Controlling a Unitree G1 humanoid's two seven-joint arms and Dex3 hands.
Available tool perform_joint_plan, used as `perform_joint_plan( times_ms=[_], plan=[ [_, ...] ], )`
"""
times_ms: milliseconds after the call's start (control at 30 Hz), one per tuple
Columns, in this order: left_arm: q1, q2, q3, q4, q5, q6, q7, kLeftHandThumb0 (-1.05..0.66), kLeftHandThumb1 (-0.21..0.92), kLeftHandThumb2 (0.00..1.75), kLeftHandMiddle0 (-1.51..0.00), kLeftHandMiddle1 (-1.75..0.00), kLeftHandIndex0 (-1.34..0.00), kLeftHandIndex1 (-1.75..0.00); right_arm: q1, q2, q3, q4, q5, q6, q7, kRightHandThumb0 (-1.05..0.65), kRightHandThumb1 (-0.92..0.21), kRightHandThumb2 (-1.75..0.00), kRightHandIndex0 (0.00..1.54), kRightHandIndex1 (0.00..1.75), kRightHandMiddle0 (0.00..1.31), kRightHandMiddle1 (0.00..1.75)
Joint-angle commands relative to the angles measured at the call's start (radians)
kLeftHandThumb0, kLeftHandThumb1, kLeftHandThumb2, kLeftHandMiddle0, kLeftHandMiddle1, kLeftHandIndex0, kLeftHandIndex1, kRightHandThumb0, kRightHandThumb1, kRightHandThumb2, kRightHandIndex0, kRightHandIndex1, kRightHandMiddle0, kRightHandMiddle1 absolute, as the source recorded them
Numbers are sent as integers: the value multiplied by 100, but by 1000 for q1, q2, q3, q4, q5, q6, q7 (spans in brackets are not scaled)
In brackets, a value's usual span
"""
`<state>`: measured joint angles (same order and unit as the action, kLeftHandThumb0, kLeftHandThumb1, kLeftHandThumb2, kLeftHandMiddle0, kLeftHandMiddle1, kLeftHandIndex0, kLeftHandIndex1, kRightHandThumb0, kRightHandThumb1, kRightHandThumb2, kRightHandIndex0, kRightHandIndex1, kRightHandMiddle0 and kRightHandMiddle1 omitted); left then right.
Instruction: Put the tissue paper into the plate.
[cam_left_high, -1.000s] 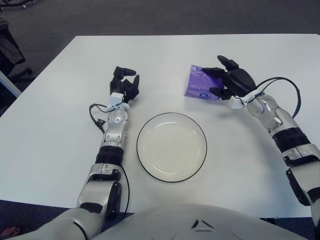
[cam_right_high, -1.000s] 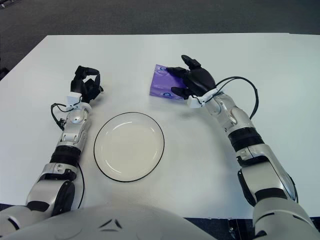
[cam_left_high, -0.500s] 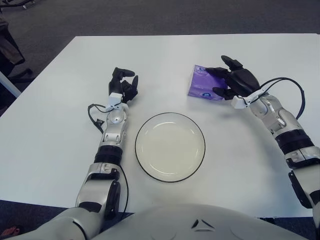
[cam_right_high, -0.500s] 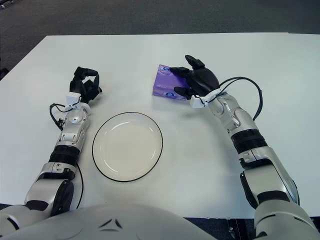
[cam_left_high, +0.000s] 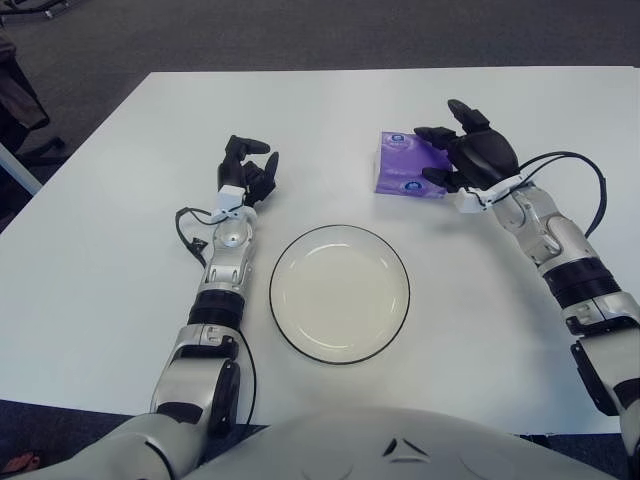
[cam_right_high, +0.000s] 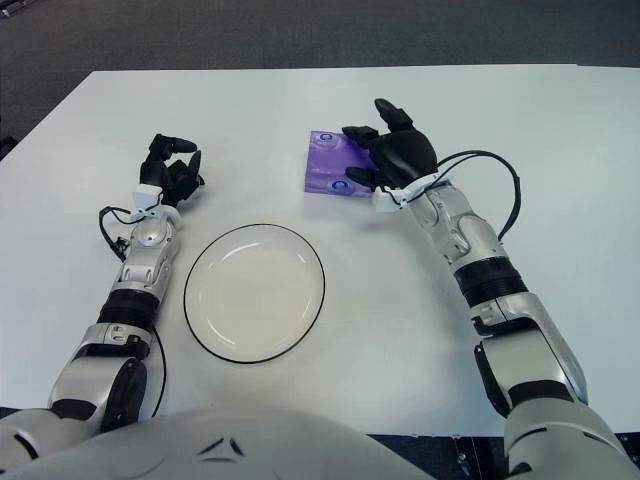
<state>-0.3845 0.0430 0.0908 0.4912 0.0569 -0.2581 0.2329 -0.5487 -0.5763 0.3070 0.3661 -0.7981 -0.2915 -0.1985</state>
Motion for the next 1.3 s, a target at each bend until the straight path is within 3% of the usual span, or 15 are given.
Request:
perform_joint_plan(
  times_ms=[0, 233, 567, 1000, 1267],
  plan=[
    [110, -16, 1, 73, 0, -12, -2, -36, 90, 34, -79, -175, -44, -152, 1, 37, -5, -62, -22, 62, -3, -67, -92, -90, 52, 0, 50, 0],
    [108, -16, 1, 78, -2, -15, -4, -36, 91, 32, -78, -175, -44, -151, 6, 92, -18, -180, -31, 204, 46, -68, -92, -89, 47, 0, 48, 0],
    [102, -16, 3, 96, -5, -24, -6, -36, 92, 30, -77, -175, -44, -151, -1, 131, -20, -301, -43, 327, 114, -69, -92, -87, 42, 0, 48, 0],
    [100, -19, 0, 102, -5, -31, -6, -36, 92, 30, -76, -175, -44, -151, -5, 157, -5, -318, -30, 337, 158, -70, -92, -84, 41, 0, 46, 0],
    [102, -22, -3, 99, -3, -33, -4, -36, 92, 30, -76, -175, -44, -151, 6, 183, 18, -299, -1, 360, 257, -75, -92, -75, 36, 0, 41, 0]
  ],
)
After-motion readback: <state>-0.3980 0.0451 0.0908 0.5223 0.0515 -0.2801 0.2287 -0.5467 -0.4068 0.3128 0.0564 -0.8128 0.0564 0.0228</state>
